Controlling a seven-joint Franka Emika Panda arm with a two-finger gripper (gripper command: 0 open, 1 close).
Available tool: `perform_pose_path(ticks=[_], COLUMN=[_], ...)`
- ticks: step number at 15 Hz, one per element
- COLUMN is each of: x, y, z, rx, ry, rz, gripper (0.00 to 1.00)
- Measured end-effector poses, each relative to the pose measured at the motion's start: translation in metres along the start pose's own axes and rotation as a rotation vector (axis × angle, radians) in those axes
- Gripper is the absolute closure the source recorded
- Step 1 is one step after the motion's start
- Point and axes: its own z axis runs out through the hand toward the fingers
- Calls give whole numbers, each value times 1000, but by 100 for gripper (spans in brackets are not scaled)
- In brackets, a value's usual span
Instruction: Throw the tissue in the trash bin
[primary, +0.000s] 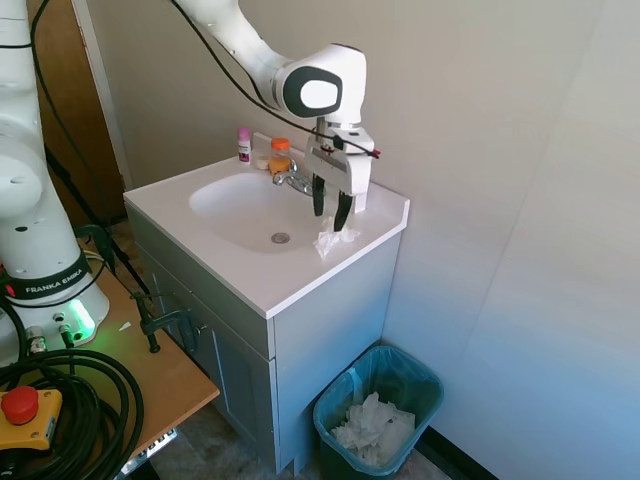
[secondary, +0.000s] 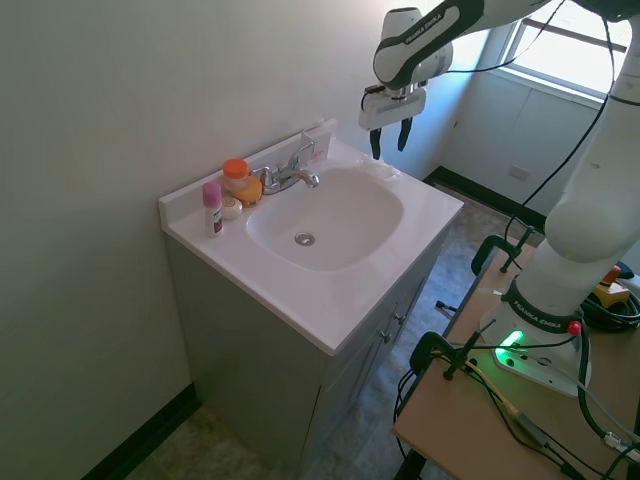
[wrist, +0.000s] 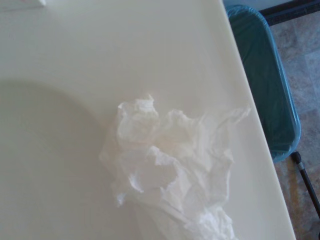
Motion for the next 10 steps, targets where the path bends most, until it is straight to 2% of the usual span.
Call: perform_pose_path(ticks=[7, 8, 10], x=[-3, 0, 8], y=[-20, -23, -30], z=[20, 25, 35], rx=[-23, -23, -18], ry=[0, 1, -9], rz=[-56, -54, -41], gripper=[0, 100, 100])
